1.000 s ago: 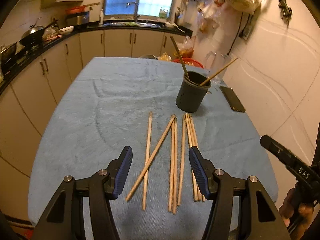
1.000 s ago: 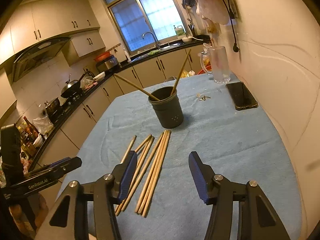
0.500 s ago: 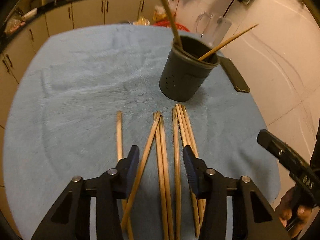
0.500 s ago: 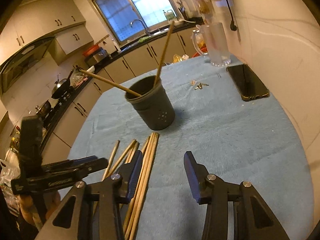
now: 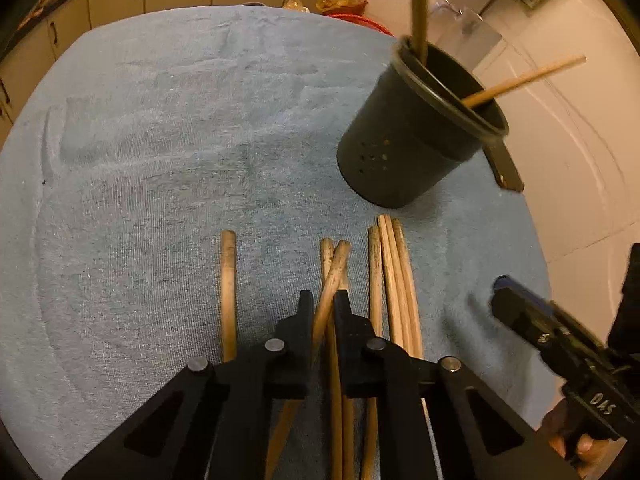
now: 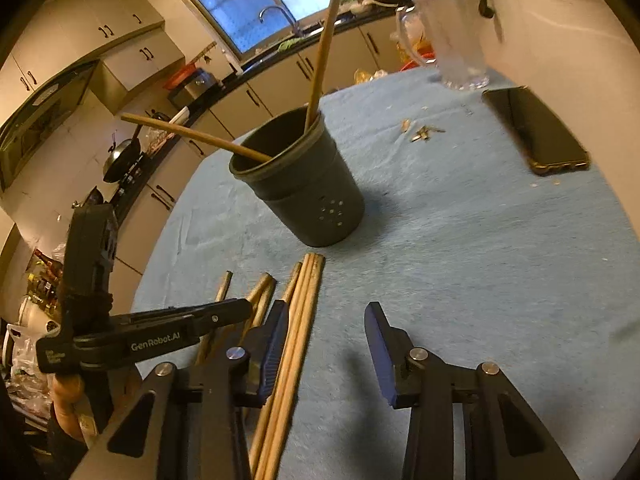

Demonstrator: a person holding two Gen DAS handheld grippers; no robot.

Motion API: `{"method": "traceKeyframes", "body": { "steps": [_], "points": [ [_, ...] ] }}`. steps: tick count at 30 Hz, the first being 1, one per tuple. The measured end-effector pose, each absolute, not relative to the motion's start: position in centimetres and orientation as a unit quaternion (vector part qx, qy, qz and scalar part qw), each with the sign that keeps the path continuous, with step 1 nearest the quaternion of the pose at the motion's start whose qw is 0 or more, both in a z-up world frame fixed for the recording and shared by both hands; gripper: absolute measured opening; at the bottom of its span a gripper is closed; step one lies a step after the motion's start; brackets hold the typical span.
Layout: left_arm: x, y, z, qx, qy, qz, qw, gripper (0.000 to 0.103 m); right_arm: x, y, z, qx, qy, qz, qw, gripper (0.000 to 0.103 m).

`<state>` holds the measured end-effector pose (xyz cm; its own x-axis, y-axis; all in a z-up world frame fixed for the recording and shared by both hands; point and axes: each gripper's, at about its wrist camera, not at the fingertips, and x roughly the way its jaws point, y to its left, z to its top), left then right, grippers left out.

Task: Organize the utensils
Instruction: 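Close the right tool on a chopstick while the left tool holds its chopstick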

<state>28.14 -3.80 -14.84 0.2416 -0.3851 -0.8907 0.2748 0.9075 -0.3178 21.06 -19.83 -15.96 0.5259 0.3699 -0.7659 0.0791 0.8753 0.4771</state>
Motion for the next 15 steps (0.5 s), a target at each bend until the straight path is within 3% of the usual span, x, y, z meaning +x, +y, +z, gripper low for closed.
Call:
{"method": "traceKeyframes", "body": {
  "steps": [6, 15],
  "points": [
    [27.6, -2.2, -14.0, -0.067, 0.565, -0.205, 0.796, 0.008, 24.1, -18.0, -18.2, 0.227, 0.526, 0.081, 0.815, 0.038],
    [26.7, 0.0, -13.6, -0.076, 0.564, -0.206, 0.796, 0.007, 27.3, -15.8, -19.5, 0.185, 0.561, 0.06, 0.805, 0.018]
  ]
}}
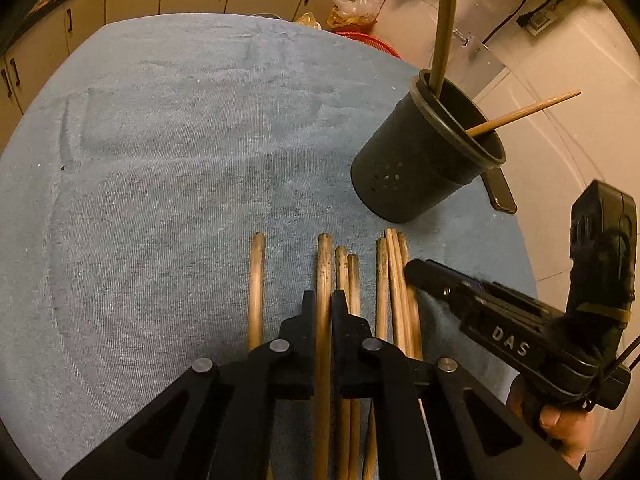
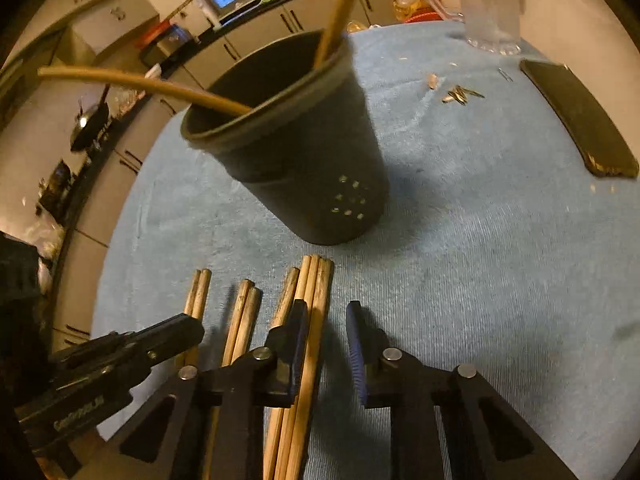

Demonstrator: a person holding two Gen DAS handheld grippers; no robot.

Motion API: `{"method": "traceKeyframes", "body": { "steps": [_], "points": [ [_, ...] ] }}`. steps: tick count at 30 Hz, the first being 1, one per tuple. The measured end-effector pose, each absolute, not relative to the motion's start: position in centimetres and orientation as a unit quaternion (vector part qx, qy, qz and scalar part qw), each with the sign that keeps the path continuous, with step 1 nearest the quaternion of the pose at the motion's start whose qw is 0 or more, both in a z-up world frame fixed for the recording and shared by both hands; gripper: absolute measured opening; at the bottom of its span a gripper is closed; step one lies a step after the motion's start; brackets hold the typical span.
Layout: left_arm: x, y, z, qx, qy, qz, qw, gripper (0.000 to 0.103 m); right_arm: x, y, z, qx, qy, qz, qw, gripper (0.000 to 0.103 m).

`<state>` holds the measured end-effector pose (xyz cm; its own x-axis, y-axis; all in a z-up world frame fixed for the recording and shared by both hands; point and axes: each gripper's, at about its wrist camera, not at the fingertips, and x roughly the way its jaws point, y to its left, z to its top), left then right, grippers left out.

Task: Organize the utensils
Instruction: 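Close the right tool on a chopstick while the left tool holds its chopstick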

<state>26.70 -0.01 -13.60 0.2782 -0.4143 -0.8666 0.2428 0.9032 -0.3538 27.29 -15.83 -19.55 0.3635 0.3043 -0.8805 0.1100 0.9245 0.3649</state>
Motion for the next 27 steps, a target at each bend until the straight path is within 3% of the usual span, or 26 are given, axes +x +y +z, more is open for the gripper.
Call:
{"method": "traceKeyframes", "body": {
  "steps": [4, 13, 27],
  "points": [
    [26.6, -0.1, -14.2, -0.062, 0.568, -0.201, 0.796, 0.007, 27.6, -15.4, -19.5, 0.173, 0.568, 0.052, 0.803, 0.013],
    [27.2, -0.8, -14.9, -0.047, 0.582, -0.194, 0.789, 0.007, 29.0, -12.7, -19.4, 0.095, 0.576, 0.053, 0.81, 0.015],
    [29.4, -4.9, -14.0, 0.0, 0.581, -0.167, 0.797, 0.007, 26.5, -15.2, -19.2, 0.08, 0.584, 0.055, 0.806, 0.011]
  ]
}}
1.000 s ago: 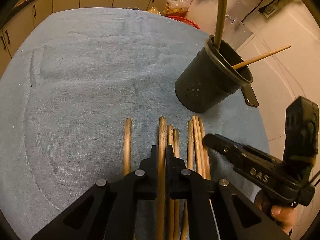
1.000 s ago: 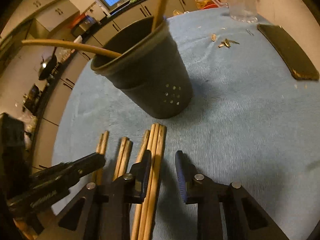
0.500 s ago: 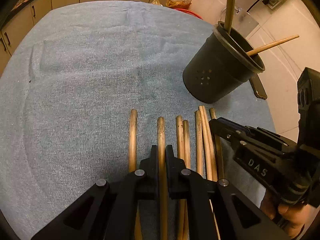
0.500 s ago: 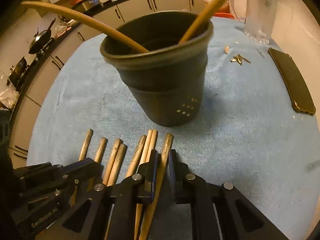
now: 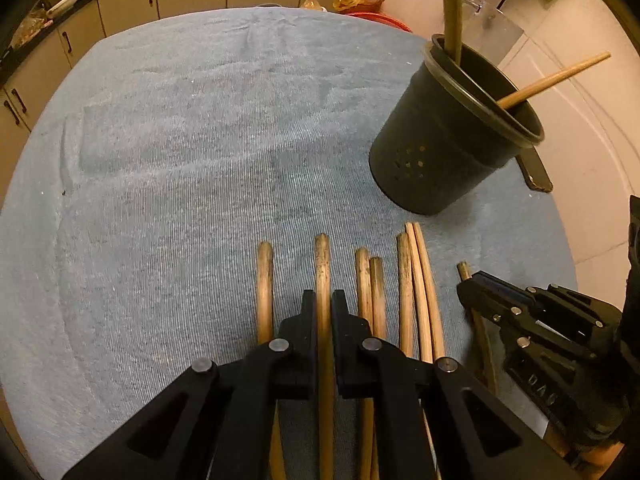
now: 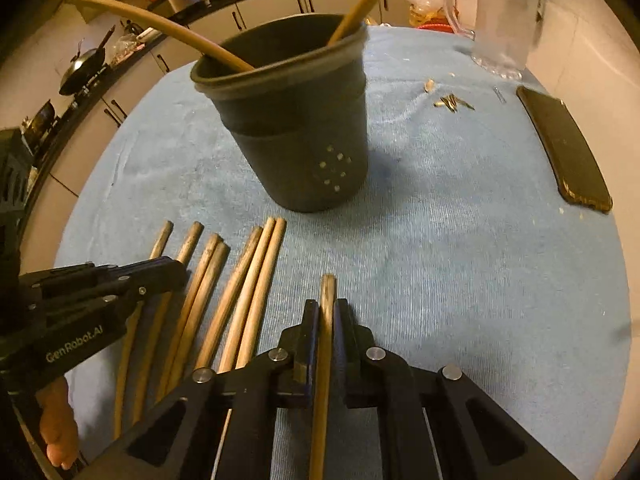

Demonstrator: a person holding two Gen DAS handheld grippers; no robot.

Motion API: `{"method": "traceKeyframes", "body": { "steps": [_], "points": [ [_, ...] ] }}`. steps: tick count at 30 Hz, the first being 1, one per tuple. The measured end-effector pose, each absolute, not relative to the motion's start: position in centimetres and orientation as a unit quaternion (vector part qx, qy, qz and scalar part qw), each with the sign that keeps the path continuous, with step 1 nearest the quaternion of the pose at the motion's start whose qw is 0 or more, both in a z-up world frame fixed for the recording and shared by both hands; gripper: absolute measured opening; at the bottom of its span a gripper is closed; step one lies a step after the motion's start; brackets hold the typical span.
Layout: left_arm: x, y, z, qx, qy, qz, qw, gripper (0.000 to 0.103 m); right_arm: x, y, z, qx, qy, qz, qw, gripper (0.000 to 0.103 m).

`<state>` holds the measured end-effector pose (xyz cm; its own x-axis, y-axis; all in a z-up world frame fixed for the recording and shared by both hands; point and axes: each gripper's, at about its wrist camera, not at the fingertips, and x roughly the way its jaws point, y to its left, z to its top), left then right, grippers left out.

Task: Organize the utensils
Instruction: 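Close the right tool on a chopstick while the left tool holds its chopstick, then raise the left tool's chopstick over the cup while the right tool carries its own there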

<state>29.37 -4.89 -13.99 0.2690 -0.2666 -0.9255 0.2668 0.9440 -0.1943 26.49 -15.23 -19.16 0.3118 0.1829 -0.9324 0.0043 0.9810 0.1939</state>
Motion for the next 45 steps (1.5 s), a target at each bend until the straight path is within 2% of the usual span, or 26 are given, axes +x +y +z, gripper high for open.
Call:
{"method": "traceKeyframes", "body": {
  "steps": [3, 6, 15, 22, 34, 45],
  "points": [
    [29.6, -5.6, -13.7, 0.008, 0.578, -0.166, 0.799, 0.008, 27.2, -14.1, -19.0, 0.053, 0.581, 0.057, 0.81, 0.01],
    [29.2, -4.9, -13.1, -0.009, 0.577, -0.158, 0.801, 0.007, 26.8, -15.2, -18.9, 0.088, 0.575, 0.062, 0.811, 0.008],
    [22.2, -0.6, -2.6, -0.069, 0.443, -0.154, 0.88, 0.007, 18.9, -20.0, -8.7, 0.148, 0.41, 0.053, 0.898, 0.008],
    [15.6, 1.8, 0.7, -0.075, 0.387, -0.134, 0.909, 0.007, 12.9, -20.6, -3.0, 0.149, 0.317, 0.05, 0.935, 0.008],
    [10.3, 3.9, 2.3, -0.093, 0.34, -0.13, 0.927, 0.007, 6.7, -19.8, 1.3, 0.144, 0.265, 0.05, 0.952, 0.008],
    [9.0, 4.4, 5.4, -0.11, 0.311, -0.138, 0.934, 0.007, 5.1, -20.6, 2.7, 0.165, 0.238, 0.044, 0.956, 0.008]
  ]
}}
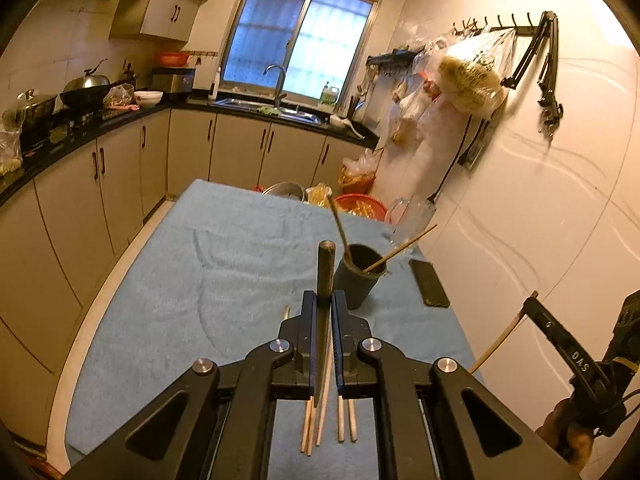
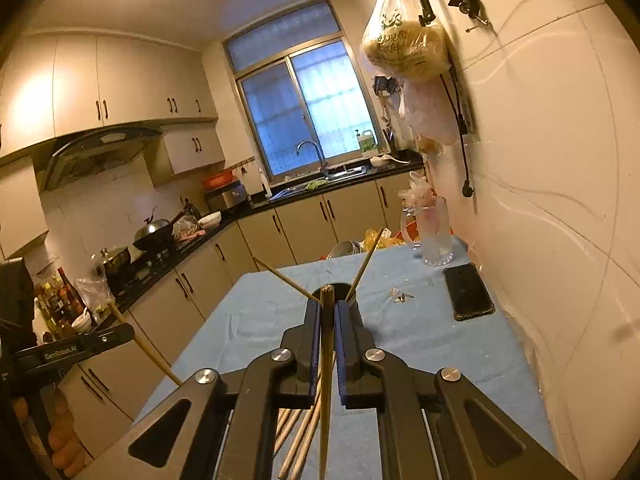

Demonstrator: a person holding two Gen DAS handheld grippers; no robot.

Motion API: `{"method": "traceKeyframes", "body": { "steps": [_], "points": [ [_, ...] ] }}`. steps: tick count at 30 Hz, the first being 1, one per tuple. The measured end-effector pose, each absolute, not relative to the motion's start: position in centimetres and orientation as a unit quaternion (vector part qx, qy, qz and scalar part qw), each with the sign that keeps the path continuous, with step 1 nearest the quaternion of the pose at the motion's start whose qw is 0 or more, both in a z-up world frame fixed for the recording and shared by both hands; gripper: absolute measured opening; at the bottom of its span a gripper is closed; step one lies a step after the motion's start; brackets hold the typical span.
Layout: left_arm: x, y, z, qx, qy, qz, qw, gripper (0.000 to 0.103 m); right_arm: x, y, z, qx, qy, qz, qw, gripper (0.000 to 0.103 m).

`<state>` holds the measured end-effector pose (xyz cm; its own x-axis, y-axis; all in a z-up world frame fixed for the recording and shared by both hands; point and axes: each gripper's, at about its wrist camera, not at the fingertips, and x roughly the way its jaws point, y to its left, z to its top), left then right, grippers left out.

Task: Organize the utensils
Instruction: 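Raise the left tool's chopstick over the cup while the right tool carries its own there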

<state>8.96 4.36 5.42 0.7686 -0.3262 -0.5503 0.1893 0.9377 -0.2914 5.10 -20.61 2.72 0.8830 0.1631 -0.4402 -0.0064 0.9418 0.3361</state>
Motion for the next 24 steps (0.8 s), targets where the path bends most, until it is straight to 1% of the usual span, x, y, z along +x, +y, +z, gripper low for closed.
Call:
{"method": "traceKeyframes", "body": {
  "steps": [10, 17, 24],
  "points": [
    [11.9, 3.0, 7.7, -0.117, 0.285, -0.151, 0.939, 0.007, 7.1, -22.7, 3.9, 0.187, 0.211, 0.031, 0.959, 0.008],
    [15.6, 2.1, 8.9, -0.139, 0.274, -0.143, 0.941, 0.007, 11.0, -24.0, 4.9, 0.203, 0.192, 0.027, 0.96, 0.008],
    [19.5, -0.1, 10.0, -0.129, 0.255, -0.147, 0.947, 0.007, 15.2, -24.2, 6.6, 0.197, 0.162, 0.027, 0.967, 0.008]
  ]
}}
